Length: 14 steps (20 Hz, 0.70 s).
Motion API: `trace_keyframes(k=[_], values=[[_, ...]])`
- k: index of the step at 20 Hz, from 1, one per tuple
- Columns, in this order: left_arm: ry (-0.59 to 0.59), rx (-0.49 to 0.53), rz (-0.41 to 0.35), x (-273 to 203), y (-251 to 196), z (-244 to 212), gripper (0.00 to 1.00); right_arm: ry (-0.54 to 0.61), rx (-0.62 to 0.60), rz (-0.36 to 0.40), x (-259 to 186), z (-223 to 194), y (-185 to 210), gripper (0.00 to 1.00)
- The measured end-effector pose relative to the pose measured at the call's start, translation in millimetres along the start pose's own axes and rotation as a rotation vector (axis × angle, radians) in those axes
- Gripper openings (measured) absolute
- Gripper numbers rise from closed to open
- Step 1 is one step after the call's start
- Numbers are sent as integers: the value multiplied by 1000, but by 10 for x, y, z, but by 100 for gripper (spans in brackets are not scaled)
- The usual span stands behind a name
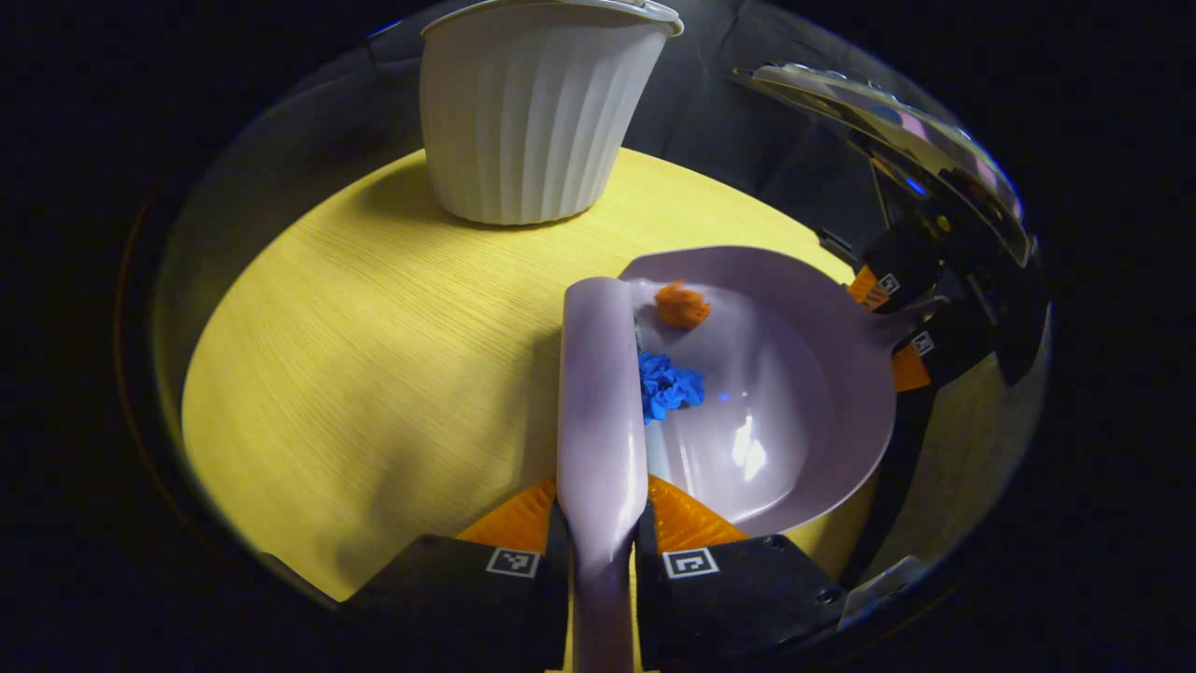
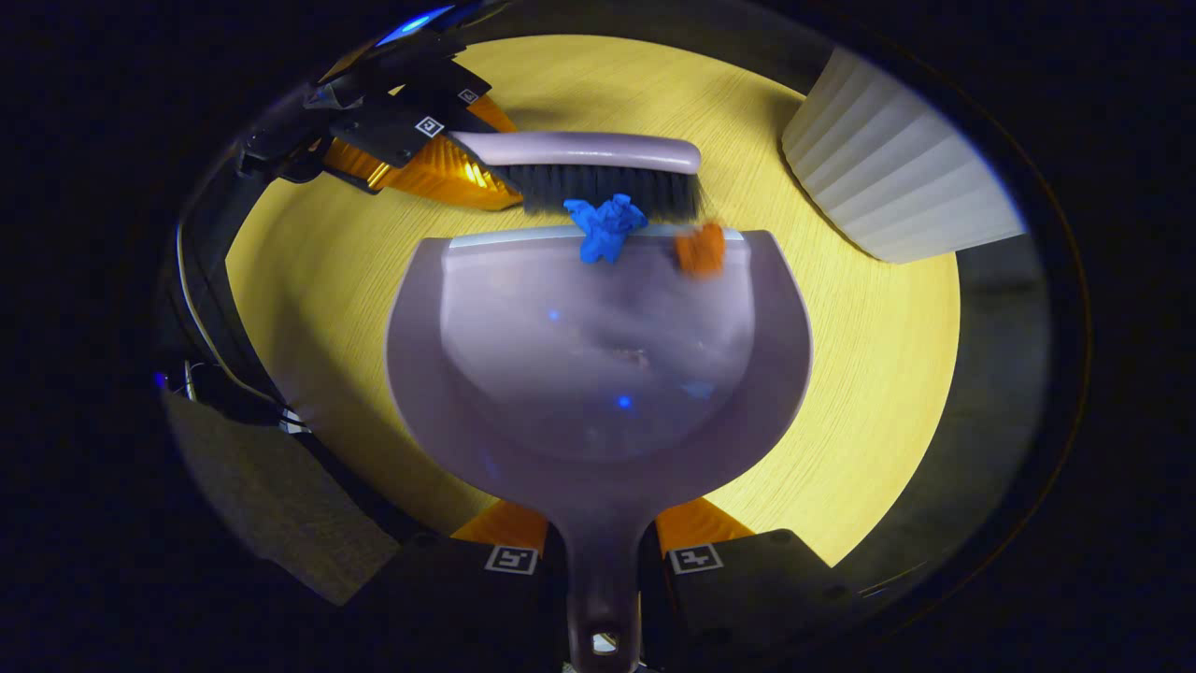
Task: Pick up the small broom and dustpan from the desktop, sweep the trash into the dustpan with the broom, and then empty the trash into the garbage bin.
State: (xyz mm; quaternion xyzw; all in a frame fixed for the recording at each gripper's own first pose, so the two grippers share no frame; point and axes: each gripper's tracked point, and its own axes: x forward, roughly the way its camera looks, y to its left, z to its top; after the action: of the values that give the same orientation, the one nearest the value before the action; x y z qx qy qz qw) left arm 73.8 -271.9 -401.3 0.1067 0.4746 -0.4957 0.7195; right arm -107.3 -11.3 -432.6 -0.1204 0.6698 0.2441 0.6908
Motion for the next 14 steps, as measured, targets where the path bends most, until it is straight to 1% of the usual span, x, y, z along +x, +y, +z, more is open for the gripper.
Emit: trace_keyframes(k=[1,2,3,4,6,7,8,10,11,12,14], values=[[-3,-24,-17,-25,-15,11,34,-11,-1,0,16,11,2,32],[-6,-39,-6,-31,-28,-3,31,-18,0,-1,27,9,5,32],[-12,-62,24,-112,-2,-26,31,-30,6,-2,30,12,1,34],[-30,-94,58,-172,5,-38,35,-40,17,-4,37,14,3,36],[-92,-162,132,-320,34,-28,34,-65,35,-11,68,47,30,36],[-123,-191,176,-458,27,-58,34,-83,44,-17,80,41,35,40],[-148,-219,223,-544,0,-94,33,-100,57,-25,64,51,45,36],[-187,-276,302,-683,-2,-269,33,-140,106,-32,-35,94,75,36],[-202,-301,338,-747,1,-389,33,-157,137,-29,-103,96,98,40],[-215,-324,372,-822,-4,-483,33,-166,166,-32,-185,103,102,40],[-231,-360,425,-885,-10,-698,33,-173,208,-68,-397,95,68,40]])
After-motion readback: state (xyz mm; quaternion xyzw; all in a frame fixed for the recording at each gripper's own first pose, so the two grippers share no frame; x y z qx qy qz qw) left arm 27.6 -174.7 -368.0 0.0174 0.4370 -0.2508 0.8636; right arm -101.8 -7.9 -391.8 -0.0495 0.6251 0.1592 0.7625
